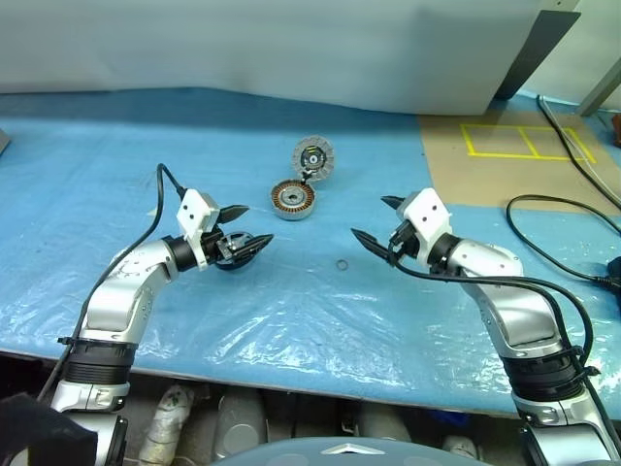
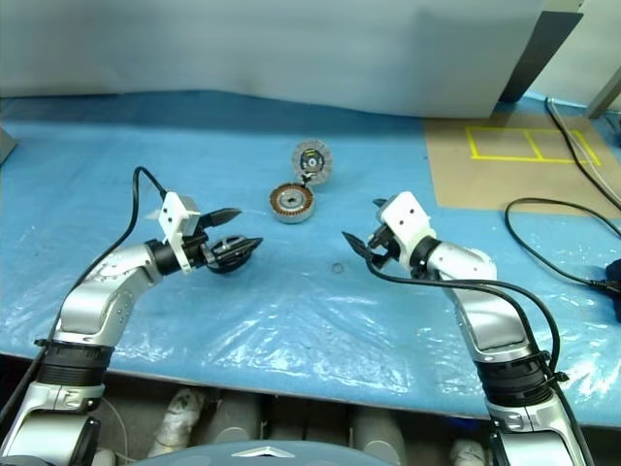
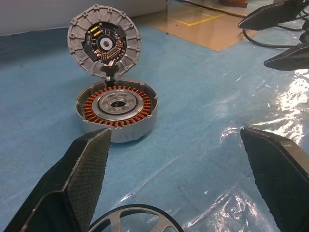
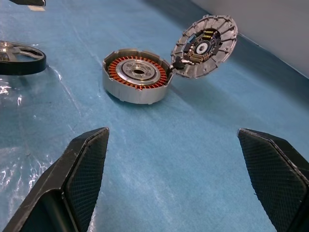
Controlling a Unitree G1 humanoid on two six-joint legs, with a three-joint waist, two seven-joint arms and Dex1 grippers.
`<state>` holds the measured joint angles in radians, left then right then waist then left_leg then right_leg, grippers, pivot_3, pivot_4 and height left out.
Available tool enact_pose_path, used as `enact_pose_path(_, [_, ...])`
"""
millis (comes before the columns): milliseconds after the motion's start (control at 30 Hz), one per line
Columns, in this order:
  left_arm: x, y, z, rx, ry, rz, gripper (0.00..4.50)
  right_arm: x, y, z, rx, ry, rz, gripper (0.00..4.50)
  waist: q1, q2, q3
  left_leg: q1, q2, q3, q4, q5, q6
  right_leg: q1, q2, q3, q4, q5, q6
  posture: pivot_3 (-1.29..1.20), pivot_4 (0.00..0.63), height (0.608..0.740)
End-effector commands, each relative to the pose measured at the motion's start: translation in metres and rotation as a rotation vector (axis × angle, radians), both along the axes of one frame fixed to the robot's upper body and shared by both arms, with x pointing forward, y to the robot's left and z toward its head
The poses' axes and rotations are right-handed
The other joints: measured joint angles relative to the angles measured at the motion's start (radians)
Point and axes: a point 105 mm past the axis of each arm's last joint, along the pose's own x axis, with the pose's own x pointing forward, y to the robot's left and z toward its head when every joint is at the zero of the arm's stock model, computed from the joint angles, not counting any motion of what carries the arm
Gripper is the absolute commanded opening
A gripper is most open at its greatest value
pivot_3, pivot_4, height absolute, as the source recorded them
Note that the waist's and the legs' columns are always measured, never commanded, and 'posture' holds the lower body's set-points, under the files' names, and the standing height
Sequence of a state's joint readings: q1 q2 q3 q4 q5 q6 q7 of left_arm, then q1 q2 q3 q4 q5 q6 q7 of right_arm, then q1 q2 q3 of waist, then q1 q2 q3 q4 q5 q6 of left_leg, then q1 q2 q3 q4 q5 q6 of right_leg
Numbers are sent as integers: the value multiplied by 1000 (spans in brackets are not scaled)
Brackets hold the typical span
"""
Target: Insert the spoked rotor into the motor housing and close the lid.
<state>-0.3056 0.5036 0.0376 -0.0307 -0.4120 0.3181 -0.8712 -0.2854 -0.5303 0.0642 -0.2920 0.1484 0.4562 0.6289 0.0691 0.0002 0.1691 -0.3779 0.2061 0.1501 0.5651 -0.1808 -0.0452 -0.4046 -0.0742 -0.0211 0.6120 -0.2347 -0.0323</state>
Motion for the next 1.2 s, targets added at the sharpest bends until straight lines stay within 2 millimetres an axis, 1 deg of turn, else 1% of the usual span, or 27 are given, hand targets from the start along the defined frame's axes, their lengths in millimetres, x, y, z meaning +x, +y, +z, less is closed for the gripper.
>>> enact_pose_path(33, [0, 8, 11, -2, -51, 20, 4500, -1, 3, 11, -14, -48, 30, 4467, 0, 0, 0, 0, 0, 0, 0, 0, 0, 0, 0, 0, 0, 0, 0, 0, 150, 740])
enact_pose_path(167, [0, 9, 8, 0, -48, 25, 4500, -2, 8, 11, -26, -46, 58, 4467, 0, 0, 0, 0, 0, 0, 0, 0, 0, 0, 0, 0, 0, 0, 0, 0, 150, 740])
enact_pose_path(300, [0, 8, 7, -3, -47, 27, 4500, 4, 19, 16, -48, -59, 116, 4467, -3, 0, 0, 0, 0, 0, 1, 0, 0, 0, 0, 0, 1, 0, 0, 0, 150, 740])
enact_pose_path(433, [-2, 9, 4, -14, -42, 38, 4500, 22, 42, 28, -99, -91, 217, 4467, -6, 0, 0, 1, 0, 0, 3, 0, 0, -1, 0, 1, 5, 0, -1, 0, 150, 740])
enact_pose_path(500, [-3, 10, 4, -18, -46, 51, 4500, 30, 48, 33, -117, -103, 253, 4467, -6, 0, 0, 1, 1, 0, 4, 0, 0, -1, 0, 1, 8, -1, -2, 0, 150, 740])
enact_pose_path(600, [-6, 12, 3, -21, -48, 62, 4500, 36, 48, 39, -135, -125, 271, 4467, 1, 0, 0, 0, 1, 0, 5, 0, 0, -1, 0, 0, 9, -2, -3, 0, 150, 740])
enact_pose_path(733, [-10, 16, 1, -27, -46, 87, 4500, 33, 48, 44, -117, -134, 284, 4467, 1, 0, 0, -2, 1, 0, 5, 0, 0, -2, 0, 0, 9, -2, -3, 0, 150, 740])
enact_pose_path(933, [-11, 15, -1, -31, -40, 88, 4500, 24, 45, 43, -109, -131, 281, 4467, 0, 0, 0, -1, 1, 0, 5, 0, 0, -3, 0, -1, 10, -2, -3, 0, 150, 740])
enact_pose_path(1000, [-9, 14, 0, -33, -41, 84, 4500, 21, 41, 43, -97, -124, 267, 4467, 0, 0, 0, -1, 1, 0, 6, 0, 0, -3, 0, -1, 10, -2, -3, 0, 150, 740])
enact_pose_path(1133, [-6, 12, 0, -32, -43, 68, 4500, 17, 31, 36, -101, -101, 232, 4467, 2, 0, 0, -1, 1, 0, 7, 0, 0, -2, 0, 0, 10, -2, -3, 0, 150, 740])
enact_pose_path(1200, [-5, 10, 0, -33, -40, 58, 4500, 17, 34, 36, -106, -100, 240, 4467, 0, 0, 0, -1, 1, 0, 7, 0, 0, -2, 0, 0, 10, -2, -3, 0, 150, 740])
